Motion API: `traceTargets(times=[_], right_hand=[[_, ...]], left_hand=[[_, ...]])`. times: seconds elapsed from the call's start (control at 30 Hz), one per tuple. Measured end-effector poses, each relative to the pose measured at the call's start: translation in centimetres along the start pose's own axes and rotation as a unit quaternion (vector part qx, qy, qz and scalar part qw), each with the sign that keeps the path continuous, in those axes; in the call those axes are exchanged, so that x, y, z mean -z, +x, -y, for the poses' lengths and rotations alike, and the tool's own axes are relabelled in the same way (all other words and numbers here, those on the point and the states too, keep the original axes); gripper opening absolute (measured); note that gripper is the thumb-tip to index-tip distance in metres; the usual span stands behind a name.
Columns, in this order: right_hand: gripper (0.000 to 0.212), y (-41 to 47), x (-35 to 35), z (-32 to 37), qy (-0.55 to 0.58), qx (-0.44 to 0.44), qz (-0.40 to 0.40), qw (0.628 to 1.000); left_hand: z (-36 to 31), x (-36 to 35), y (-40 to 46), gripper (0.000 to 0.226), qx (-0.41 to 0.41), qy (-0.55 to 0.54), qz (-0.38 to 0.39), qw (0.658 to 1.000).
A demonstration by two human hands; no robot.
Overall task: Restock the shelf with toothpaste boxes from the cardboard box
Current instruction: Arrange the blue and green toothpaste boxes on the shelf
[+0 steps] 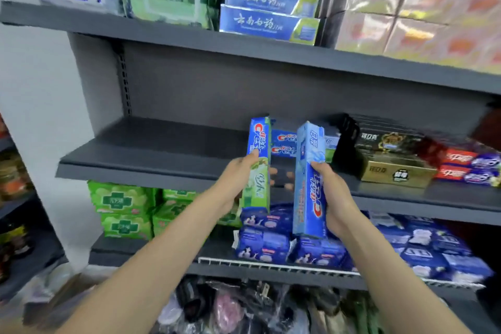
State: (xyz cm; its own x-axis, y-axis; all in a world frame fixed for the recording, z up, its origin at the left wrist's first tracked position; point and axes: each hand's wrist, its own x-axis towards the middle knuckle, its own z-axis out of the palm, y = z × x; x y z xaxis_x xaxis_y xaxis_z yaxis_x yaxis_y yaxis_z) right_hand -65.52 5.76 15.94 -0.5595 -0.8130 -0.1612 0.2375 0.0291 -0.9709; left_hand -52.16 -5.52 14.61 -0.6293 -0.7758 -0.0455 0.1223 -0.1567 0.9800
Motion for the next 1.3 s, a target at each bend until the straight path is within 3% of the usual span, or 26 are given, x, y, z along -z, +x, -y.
traceTargets(times=[0.13, 0.27, 0.43, 0.57, 0.63, 0.7, 0.77, 0.87, 0.93, 1.03, 1.1, 1.17, 1.3], right_hand=[[0.029, 3.5, 1.8, 1.5, -0.026, 0.031, 0.005, 0.999], [0.019, 6.3, 3.2, 2.7, -0.121, 0.071, 0.031, 0.990], [0.042, 9.1, 4.8, 4.4, -0.201, 0.056, 0.035, 0.977], [0.039, 10.6, 5.7, 5.4, -0.260, 0.062, 0.092, 0.959], [0.052, 11.7, 6.2, 5.8, -0.330, 0.080, 0.075, 0.937], [0.067, 13.0, 7.1, 6.4, -0.455, 0.116, 0.044, 0.882], [0.072, 14.1, 8.0, 7.0, -0.534, 0.139, 0.018, 0.834], [0.074, 15.3, 8.7, 7.8, -0.579, 0.139, 0.006, 0.804], [0.073, 16.1, 8.8, 7.8, -0.604, 0.119, -0.015, 0.788], [0.067, 16.8, 8.6, 7.5, -0.606, 0.103, -0.060, 0.787], [0.062, 16.8, 8.4, 7.2, -0.567, 0.119, -0.061, 0.813], [0.055, 16.5, 8.3, 6.9, -0.474, 0.131, -0.035, 0.870], [0.037, 15.8, 7.9, 6.5, -0.248, 0.074, 0.034, 0.965]], left_hand=[[-0.1, -2.7, 6.0, 0.031, -0.005, -0.013, -0.033, 0.999], [0.4, -4.6, 9.8, 0.036, 0.006, -0.131, -0.003, 0.991], [0.9, -5.9, 12.3, 0.030, -0.011, -0.205, 0.022, 0.978], [1.4, -6.6, 13.6, 0.030, -0.005, -0.242, 0.009, 0.970], [1.1, -6.3, 14.3, 0.028, -0.013, -0.262, -0.007, 0.965], [0.2, -5.0, 15.1, 0.033, -0.043, -0.272, -0.051, 0.960], [-0.6, -3.1, 15.6, 0.047, -0.088, -0.203, -0.086, 0.971], [-0.4, -1.0, 15.8, 0.057, -0.108, 0.072, -0.082, 0.988], [0.0, -0.9, 15.9, 0.038, -0.121, 0.239, -0.072, 0.961], [0.8, -1.9, 16.1, 0.030, -0.131, 0.354, -0.104, 0.920], [1.5, -3.0, 16.1, 0.035, -0.141, 0.368, -0.126, 0.910], [2.0, -3.8, 16.3, 0.038, -0.153, 0.391, -0.151, 0.895], [2.1, -4.3, 16.5, 0.046, -0.143, 0.585, -0.182, 0.777]])
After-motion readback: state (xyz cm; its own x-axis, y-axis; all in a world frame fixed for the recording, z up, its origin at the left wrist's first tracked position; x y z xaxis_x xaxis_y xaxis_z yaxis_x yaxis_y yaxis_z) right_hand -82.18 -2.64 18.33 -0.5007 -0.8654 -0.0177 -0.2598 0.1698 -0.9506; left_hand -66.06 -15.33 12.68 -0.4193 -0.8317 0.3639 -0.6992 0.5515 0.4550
